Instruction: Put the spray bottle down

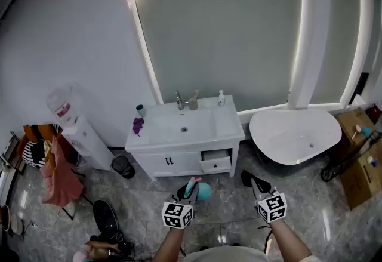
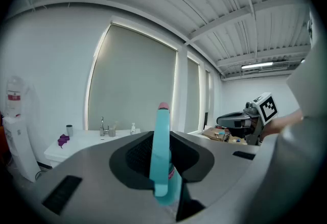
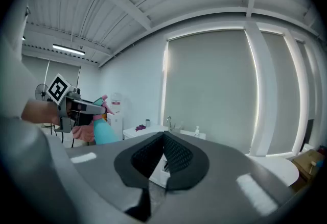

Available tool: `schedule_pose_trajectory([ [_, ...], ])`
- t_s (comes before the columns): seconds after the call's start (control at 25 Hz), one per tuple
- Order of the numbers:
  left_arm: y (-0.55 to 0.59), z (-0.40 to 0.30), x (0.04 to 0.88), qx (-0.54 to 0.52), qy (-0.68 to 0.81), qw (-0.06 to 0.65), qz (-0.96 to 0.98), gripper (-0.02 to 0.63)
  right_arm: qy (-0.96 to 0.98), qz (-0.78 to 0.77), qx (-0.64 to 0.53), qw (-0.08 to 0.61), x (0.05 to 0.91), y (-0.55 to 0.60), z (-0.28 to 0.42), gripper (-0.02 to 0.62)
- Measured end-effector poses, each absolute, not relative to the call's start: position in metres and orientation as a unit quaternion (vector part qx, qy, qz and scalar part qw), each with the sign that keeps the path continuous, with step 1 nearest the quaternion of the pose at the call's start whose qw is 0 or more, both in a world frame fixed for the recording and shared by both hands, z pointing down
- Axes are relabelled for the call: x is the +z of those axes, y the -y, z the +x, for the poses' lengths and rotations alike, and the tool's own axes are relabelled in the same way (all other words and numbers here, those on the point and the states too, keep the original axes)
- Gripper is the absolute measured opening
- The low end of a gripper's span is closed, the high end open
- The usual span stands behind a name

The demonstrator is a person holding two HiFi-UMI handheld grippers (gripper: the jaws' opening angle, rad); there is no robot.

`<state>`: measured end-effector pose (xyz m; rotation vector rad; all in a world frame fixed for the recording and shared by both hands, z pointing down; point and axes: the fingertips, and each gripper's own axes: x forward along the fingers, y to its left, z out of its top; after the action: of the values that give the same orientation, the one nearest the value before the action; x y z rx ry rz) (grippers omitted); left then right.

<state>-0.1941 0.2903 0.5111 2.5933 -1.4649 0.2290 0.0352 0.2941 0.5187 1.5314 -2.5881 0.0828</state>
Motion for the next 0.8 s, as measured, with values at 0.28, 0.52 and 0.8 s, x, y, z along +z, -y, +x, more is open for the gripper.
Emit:
schedule_pose_trajectory([
  [0.28, -0.293, -0.192, 0.510, 0.077, 0.488, 0.075, 0.866, 0.077, 0.859, 0.508, 0.027, 0.063, 0.517, -0.297, 0.037, 0.011],
  [0.52, -0.300, -0.187, 0.509, 0.078, 0.489, 0.073, 0.866, 0.077, 0.863, 0.502, 0.033, 0.052, 0.516, -0.301, 0.039, 0.011],
  [0.8, -0.306, -0.173, 0.512, 0.076, 0.494, 0.075, 0.863, 0.077, 0.864, 0.500, 0.037, 0.053, 0.519, -0.304, 0.054, 0.011],
])
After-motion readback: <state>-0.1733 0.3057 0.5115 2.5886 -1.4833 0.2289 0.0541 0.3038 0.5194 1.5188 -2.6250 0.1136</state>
